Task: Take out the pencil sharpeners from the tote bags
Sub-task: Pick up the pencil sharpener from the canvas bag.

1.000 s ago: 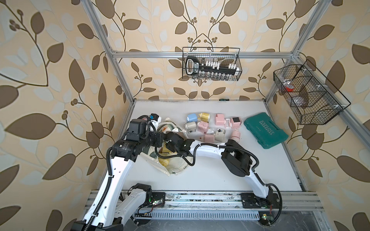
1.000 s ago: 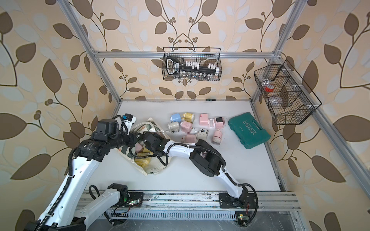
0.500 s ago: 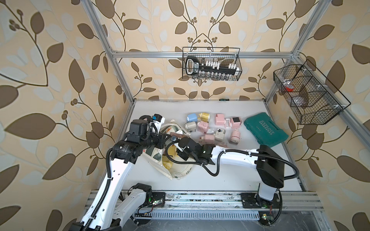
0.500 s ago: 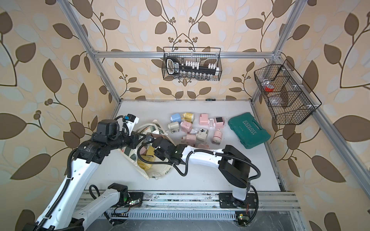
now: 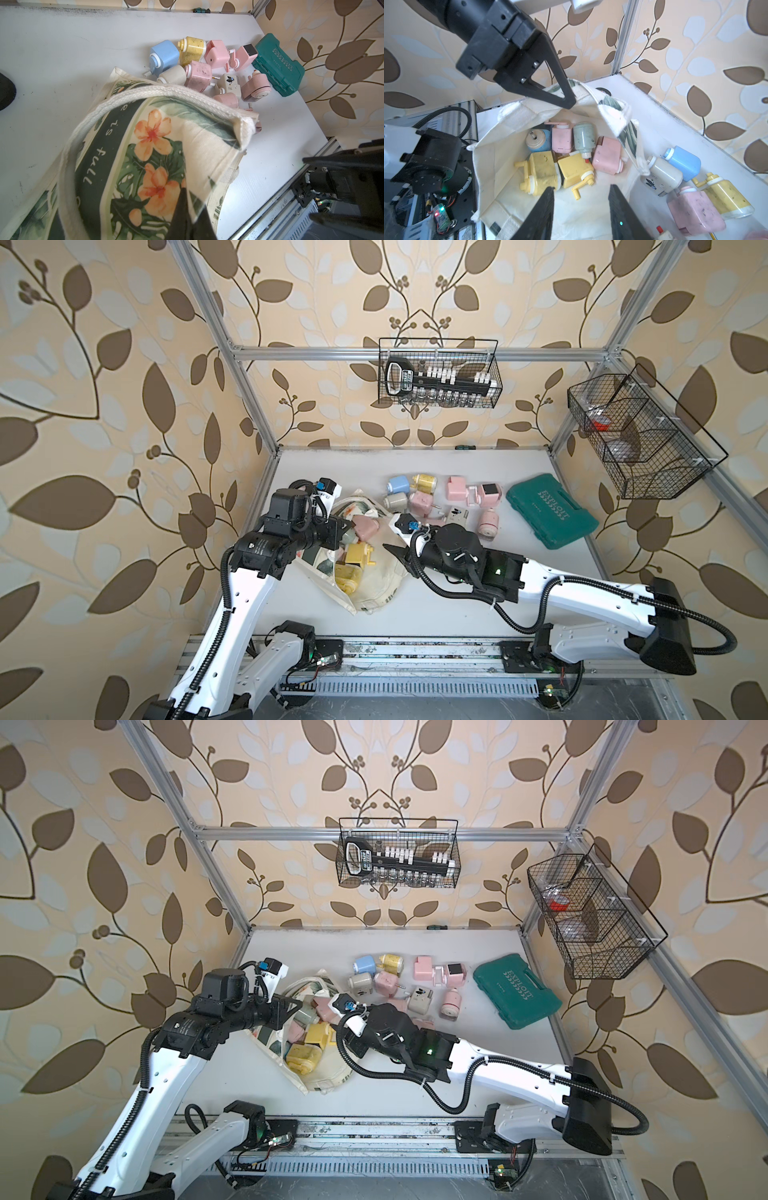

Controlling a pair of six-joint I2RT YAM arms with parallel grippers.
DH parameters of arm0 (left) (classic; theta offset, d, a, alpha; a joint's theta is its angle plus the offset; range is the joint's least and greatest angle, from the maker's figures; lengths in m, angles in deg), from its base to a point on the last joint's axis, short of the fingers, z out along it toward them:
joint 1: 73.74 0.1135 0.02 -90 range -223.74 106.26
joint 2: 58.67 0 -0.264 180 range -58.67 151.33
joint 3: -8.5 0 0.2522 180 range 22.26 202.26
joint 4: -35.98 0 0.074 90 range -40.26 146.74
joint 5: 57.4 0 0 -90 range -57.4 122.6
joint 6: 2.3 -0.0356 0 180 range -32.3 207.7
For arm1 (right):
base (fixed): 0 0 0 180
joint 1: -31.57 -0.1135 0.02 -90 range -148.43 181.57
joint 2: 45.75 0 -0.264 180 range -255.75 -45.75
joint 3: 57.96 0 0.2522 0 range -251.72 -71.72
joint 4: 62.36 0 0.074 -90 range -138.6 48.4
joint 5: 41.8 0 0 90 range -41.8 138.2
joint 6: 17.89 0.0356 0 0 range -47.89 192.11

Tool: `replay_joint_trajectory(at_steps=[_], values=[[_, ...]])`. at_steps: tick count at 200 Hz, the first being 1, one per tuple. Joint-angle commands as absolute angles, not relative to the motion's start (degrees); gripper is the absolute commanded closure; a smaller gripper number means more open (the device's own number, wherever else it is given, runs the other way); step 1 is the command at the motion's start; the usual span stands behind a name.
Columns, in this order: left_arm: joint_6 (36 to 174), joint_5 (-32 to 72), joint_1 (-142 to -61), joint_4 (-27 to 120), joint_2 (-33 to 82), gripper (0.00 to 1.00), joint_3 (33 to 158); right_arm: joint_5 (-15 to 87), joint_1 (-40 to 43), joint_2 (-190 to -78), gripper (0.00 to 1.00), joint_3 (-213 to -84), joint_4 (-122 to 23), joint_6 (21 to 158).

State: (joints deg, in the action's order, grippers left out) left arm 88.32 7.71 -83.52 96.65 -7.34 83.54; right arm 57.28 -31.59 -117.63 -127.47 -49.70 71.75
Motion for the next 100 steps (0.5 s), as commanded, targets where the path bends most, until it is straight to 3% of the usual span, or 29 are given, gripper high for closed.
replay_joint_trajectory(at_steps=[1, 24, 66, 100], values=[[88.14, 7.81, -83.59, 94.56, -7.99, 1.00, 83.28, 53.12, -29.13, -114.34, 0.57, -125.03, -48.77, 74.48], [88.30, 7.81, -83.59, 94.39, -8.13, 1.00, 83.17, 47.73, -27.39, -114.80, 0.56, -122.73, -50.78, 74.80], [88.31, 7.99, -83.59, 94.63, -7.96, 1.00, 83.50, 37.95, -28.05, -125.44, 0.44, -123.51, -59.72, 78.76], [88.31, 8.02, -83.59, 94.91, -7.78, 1.00, 84.05, 42.64, -32.49, -139.99, 0.35, -130.73, -60.70, 75.20]])
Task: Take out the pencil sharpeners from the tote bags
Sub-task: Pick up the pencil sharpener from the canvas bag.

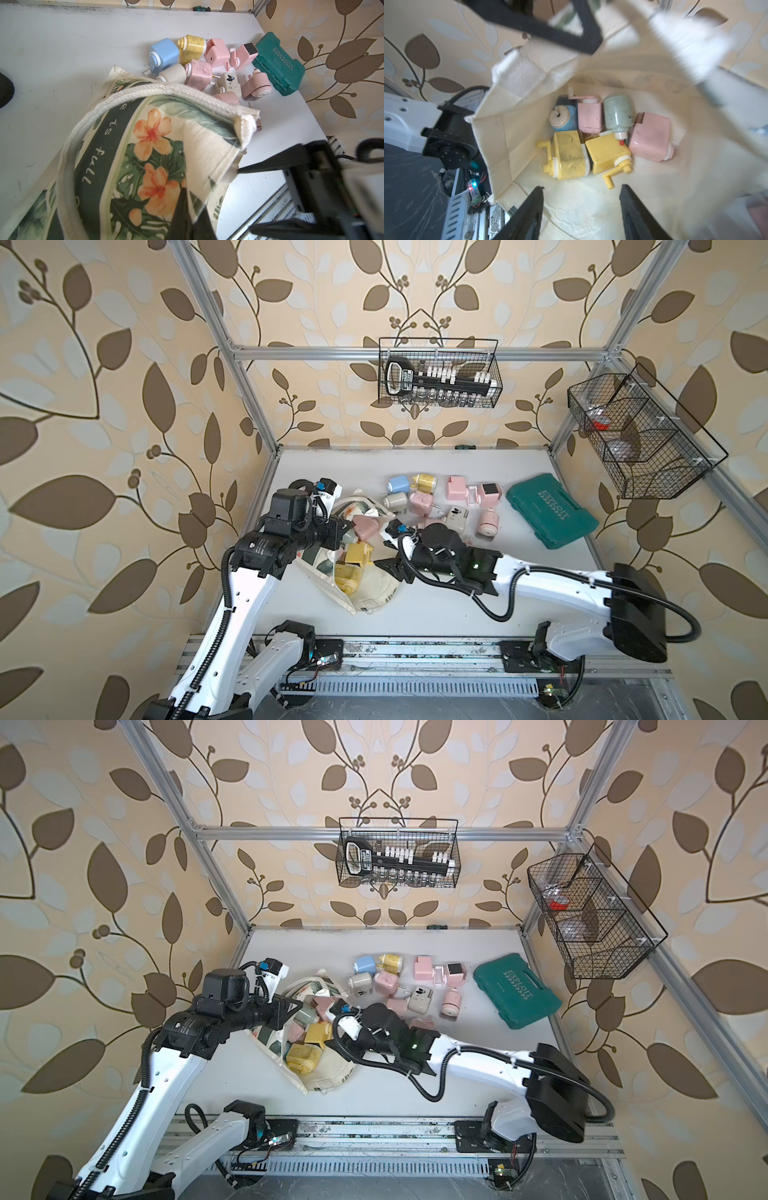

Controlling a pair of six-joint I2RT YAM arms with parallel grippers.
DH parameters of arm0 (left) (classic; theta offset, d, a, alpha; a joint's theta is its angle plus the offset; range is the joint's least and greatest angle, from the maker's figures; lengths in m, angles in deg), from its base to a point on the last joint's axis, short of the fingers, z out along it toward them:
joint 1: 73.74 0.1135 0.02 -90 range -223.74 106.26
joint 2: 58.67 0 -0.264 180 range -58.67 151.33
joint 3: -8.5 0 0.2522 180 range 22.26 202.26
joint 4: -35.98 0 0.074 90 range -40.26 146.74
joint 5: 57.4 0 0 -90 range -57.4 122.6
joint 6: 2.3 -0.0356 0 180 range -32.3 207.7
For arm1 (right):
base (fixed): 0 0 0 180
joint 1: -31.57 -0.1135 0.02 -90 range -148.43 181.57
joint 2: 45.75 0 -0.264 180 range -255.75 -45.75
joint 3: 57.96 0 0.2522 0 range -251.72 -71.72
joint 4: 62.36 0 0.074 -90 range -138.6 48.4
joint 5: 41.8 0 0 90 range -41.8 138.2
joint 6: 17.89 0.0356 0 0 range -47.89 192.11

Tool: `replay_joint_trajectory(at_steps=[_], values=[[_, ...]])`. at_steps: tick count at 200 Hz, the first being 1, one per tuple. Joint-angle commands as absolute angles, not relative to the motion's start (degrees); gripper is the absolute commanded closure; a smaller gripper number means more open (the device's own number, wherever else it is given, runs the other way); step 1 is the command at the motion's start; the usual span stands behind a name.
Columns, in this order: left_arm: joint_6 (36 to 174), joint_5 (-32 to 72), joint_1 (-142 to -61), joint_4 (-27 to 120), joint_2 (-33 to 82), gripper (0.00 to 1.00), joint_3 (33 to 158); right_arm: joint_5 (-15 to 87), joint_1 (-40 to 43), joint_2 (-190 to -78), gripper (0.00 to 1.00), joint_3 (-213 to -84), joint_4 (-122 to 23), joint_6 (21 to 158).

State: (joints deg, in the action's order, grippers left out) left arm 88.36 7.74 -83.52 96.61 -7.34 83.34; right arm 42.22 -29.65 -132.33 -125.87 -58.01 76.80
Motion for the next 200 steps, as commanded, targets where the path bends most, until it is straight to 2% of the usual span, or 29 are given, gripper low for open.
replay_joint_trajectory(at_steps=[1, 29, 80, 143, 171, 200], values=[[88.31, 8.00, -83.59, 94.91, -7.78, 1.00, 84.05, 42.96, -32.59, -140.42, 0.35, -130.98, -60.71, 75.15], [88.45, 7.88, -83.59, 95.13, -7.60, 1.00, 84.22, 50.21, -33.08, -149.63, 0.24, -137.76, -62.57, 75.36], [88.31, 7.82, -83.59, 95.78, -7.30, 1.00, 85.29, 59.93, -30.83, -159.64, 0.22, -146.42, -64.18, 76.26], [88.31, 7.21, -83.59, 95.46, -7.25, 1.00, 85.12, 58.98, -27.78, -167.19, 0.14, -153.86, -66.16, 77.38], [88.30, 6.67, -83.59, 95.69, -6.47, 1.00, 85.58, 55.39, -26.71, -173.57, 0.18, -162.03, -61.01, 78.17], [88.31, 6.58, -83.67, 95.53, -6.63, 1.00, 85.38, 51.70, -26.70, -177.03, 0.22, -164.52, -59.42, 78.09]])
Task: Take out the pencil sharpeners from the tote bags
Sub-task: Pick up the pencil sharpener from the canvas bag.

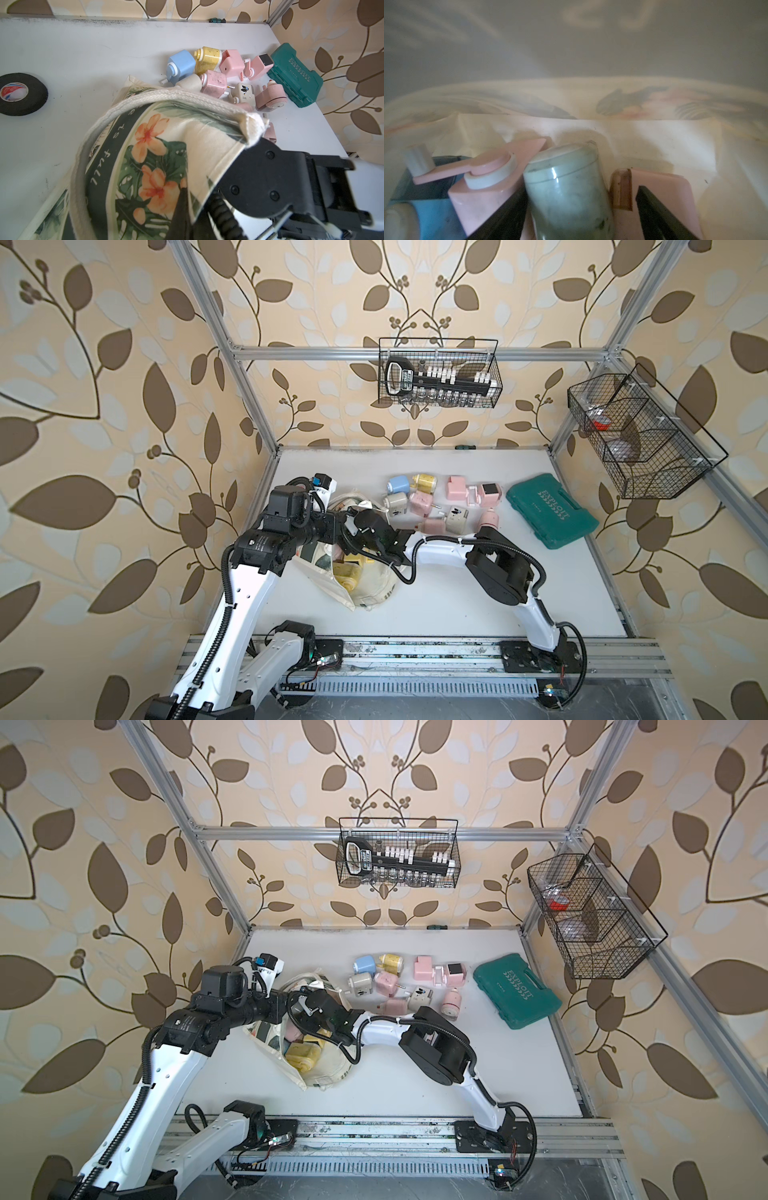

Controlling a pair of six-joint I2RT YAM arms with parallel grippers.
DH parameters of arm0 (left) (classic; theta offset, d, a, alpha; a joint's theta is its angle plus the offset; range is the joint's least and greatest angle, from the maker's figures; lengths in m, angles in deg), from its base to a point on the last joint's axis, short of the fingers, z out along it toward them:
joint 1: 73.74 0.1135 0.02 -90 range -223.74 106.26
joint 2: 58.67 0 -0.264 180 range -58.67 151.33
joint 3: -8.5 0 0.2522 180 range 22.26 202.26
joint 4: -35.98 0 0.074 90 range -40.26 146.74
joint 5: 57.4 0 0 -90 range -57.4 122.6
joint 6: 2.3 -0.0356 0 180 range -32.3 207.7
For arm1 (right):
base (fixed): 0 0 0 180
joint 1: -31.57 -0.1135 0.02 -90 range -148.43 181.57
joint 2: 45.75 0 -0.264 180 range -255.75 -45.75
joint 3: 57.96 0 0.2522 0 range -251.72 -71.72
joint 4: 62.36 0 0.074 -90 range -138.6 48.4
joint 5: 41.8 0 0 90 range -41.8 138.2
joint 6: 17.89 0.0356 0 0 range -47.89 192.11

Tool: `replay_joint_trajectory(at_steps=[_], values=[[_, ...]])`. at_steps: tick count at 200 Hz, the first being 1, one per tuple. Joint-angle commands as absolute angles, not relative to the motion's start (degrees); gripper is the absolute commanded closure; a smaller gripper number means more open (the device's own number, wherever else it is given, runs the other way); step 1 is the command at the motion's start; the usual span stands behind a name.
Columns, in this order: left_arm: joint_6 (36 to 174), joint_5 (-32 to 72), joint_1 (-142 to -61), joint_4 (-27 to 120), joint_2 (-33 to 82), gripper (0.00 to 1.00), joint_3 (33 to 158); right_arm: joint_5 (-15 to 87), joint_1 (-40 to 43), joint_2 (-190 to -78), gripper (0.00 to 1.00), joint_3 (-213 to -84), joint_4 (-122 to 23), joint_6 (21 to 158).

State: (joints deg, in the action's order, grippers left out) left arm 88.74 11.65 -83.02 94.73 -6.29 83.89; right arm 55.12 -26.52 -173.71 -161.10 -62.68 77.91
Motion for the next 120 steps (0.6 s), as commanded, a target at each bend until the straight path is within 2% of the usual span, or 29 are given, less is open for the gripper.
replay_joint_trajectory(at_steps=[1, 45, 70, 95, 120], values=[[88.31, 6.58, -83.67, 95.48, -6.63, 1.00, 85.37, 51.71, -26.70, -177.17, 0.22, -164.70, -59.19, 78.22], [88.31, 6.58, -83.67, 95.26, -6.46, 1.00, 85.11, 52.84, -26.64, -181.09, 0.34, -168.32, -53.60, 79.40], [88.40, 6.69, -83.67, 95.35, -6.70, 1.00, 84.93, 52.08, -26.64, -179.96, 0.48, -167.41, -54.55, 79.18], [88.40, 7.44, -83.67, 95.83, -7.01, 1.00, 85.15, 51.94, -27.16, -174.67, 0.54, -163.74, -56.08, 79.13], [88.40, 7.78, -83.67, 95.66, -7.45, 1.00, 85.13, 53.54, -29.17, -165.90, 0.56, -153.23, -64.29, 75.78]])
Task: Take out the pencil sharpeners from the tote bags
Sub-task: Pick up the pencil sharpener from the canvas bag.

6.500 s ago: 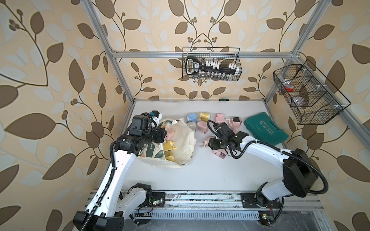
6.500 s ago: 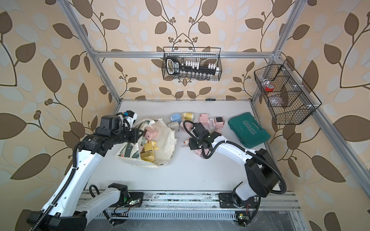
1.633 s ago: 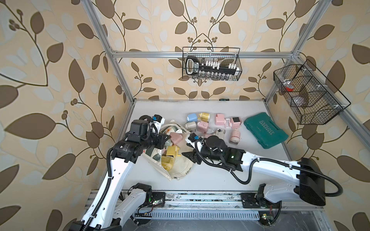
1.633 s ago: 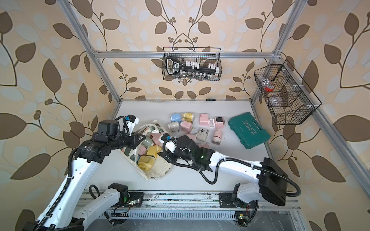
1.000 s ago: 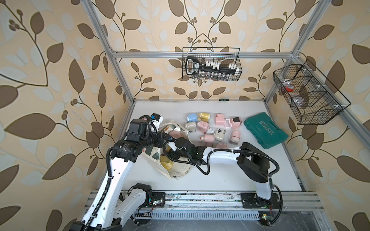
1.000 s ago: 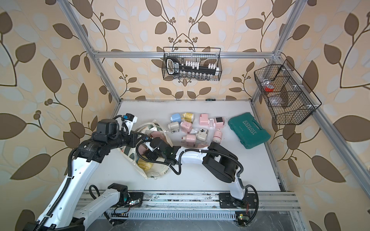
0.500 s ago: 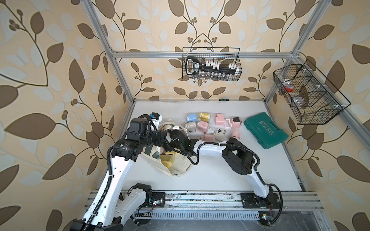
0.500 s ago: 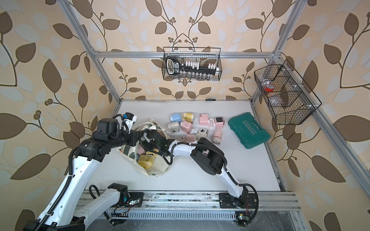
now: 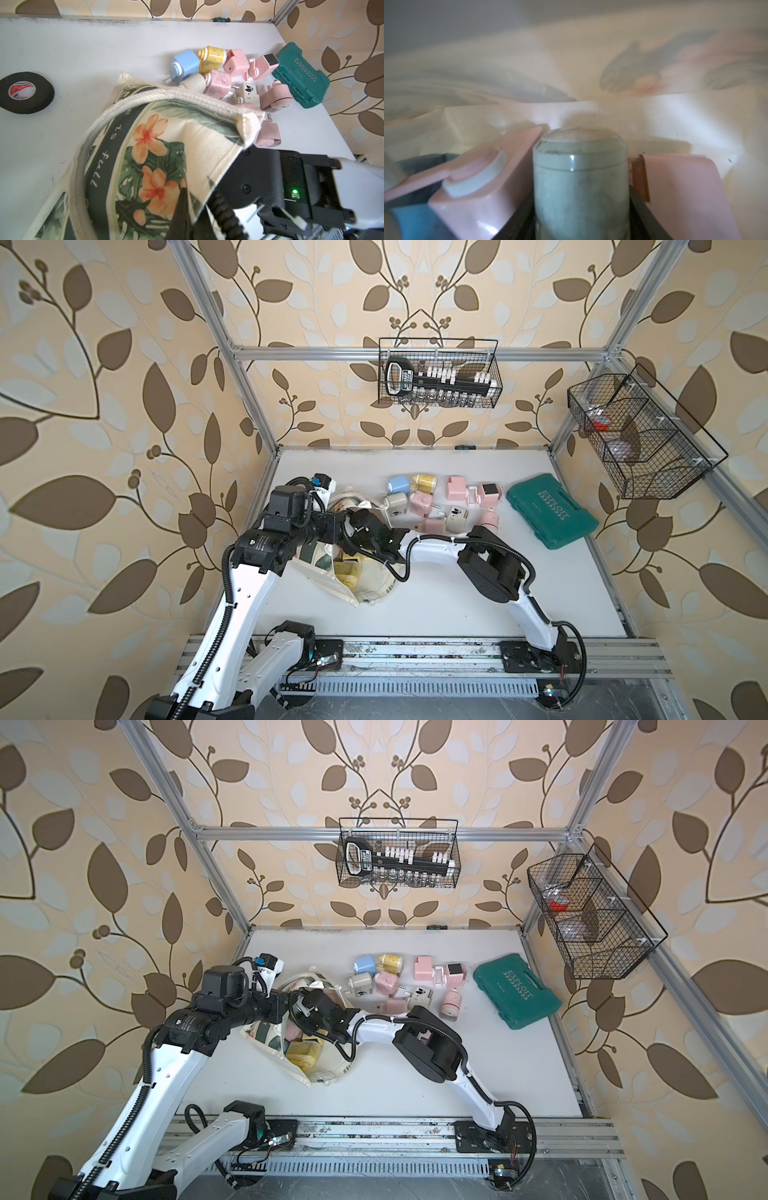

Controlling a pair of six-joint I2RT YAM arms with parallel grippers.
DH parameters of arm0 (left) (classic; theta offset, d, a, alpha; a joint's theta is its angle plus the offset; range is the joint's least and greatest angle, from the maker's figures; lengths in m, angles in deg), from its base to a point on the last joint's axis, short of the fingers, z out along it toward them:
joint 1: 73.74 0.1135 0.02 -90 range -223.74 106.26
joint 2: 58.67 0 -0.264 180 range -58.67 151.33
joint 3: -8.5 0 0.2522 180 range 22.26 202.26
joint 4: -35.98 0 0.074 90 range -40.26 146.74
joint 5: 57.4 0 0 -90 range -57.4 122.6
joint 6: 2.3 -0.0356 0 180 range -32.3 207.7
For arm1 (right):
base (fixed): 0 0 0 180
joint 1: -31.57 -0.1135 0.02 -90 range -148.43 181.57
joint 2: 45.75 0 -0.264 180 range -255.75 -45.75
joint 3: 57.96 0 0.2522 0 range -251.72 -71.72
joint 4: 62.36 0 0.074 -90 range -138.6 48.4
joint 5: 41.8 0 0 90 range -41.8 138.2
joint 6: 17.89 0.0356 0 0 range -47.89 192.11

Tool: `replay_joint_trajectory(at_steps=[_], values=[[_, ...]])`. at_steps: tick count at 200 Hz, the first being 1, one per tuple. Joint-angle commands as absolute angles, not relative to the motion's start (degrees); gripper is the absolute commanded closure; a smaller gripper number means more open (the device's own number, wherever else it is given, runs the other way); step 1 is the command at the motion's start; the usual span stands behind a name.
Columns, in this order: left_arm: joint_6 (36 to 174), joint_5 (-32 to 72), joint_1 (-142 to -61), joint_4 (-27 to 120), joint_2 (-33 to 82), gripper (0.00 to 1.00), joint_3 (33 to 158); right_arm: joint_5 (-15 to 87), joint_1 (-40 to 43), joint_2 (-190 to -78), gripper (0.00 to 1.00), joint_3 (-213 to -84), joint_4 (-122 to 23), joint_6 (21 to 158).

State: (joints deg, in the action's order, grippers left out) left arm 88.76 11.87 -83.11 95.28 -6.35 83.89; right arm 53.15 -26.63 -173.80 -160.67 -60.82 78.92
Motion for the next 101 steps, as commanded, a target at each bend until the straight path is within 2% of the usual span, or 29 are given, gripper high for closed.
replay_joint_trajectory(at_steps=[1, 35, 101], values=[[88.40, 7.80, -83.67, 95.64, -7.44, 1.00, 85.12, 53.60, -29.26, -165.55, 0.57, -152.77, -64.62, 75.70], [88.75, 7.99, -83.67, 95.27, -6.88, 1.00, 84.94, 54.68, -30.84, -157.29, 0.60, -142.80, -70.72, 75.18], [89.07, 8.78, -83.63, 94.90, -6.46, 1.00, 85.03, 54.80, -34.37, -144.91, 0.61, -132.19, -70.48, 75.51]])
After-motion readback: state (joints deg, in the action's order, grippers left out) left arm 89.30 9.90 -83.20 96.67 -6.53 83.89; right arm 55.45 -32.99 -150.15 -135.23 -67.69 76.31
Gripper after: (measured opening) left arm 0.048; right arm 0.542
